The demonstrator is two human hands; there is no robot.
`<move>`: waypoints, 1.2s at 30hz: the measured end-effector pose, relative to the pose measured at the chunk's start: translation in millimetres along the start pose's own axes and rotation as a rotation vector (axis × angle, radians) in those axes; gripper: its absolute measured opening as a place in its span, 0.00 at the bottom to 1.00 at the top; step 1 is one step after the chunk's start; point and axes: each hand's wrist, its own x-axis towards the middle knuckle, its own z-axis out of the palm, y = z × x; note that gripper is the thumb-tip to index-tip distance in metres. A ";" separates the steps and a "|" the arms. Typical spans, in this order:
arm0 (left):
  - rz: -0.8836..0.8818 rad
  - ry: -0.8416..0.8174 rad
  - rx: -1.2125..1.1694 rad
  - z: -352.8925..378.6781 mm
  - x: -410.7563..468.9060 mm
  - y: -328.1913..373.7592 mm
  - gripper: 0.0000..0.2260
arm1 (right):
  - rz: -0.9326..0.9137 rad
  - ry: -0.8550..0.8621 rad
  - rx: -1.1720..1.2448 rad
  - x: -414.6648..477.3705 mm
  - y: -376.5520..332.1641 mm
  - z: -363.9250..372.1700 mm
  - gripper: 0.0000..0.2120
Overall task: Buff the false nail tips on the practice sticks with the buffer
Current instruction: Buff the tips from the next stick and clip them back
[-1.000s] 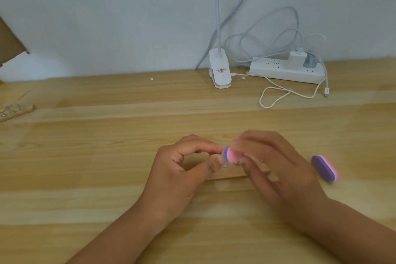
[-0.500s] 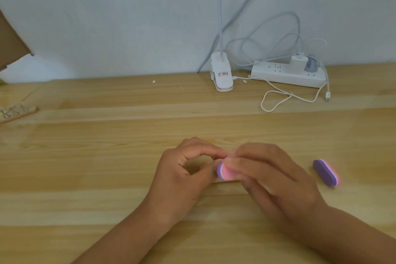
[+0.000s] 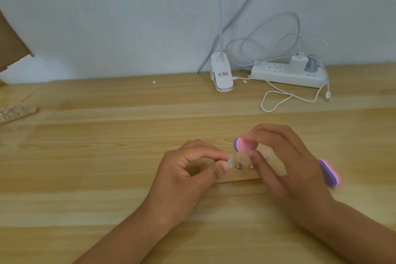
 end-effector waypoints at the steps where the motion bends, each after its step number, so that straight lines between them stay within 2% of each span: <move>1: -0.003 -0.003 -0.001 0.8 0.4 0.2 0.06 | -0.042 -0.002 0.015 -1.5 -3.6 0.3 0.14; 4: -0.009 -0.005 -0.017 2.1 0.1 0.5 0.07 | -0.180 -0.076 0.037 -6.9 -10.3 2.8 0.14; 7: -0.021 -0.015 -0.029 1.2 -1.3 0.0 0.04 | -0.013 -0.025 -0.018 -0.5 -1.7 0.8 0.13; 9: -0.031 -0.021 -0.020 1.9 -1.2 0.6 0.03 | 0.017 0.019 -0.011 1.3 -2.0 -1.5 0.13; 13: -0.022 -0.035 -0.005 2.6 -0.8 2.6 0.05 | -0.189 -0.113 0.037 -6.6 -10.6 1.9 0.14; 15: -0.031 -0.020 0.016 0.7 -0.3 1.4 0.05 | -0.116 -0.110 -0.003 -3.3 -5.0 1.2 0.13; 18: -0.053 -0.005 0.008 -1.1 1.1 0.7 0.05 | 0.001 -0.013 -0.022 1.0 -2.0 -0.9 0.12; 22: -0.036 -0.043 -0.011 1.9 0.3 2.7 0.06 | -0.191 -0.092 0.020 -5.1 -12.0 2.4 0.11; 27: -0.069 -0.034 -0.020 -0.2 -0.5 3.7 0.06 | -0.042 -0.036 -0.027 0.1 -5.2 -1.7 0.13; 31: -0.066 -0.063 -0.091 1.4 -0.1 2.5 0.07 | -0.201 -0.117 0.020 -4.6 -13.2 0.8 0.10; 36: -0.069 -0.048 -0.146 -1.1 0.7 4.5 0.08 | 0.073 -0.021 -0.055 3.0 0.3 -1.0 0.13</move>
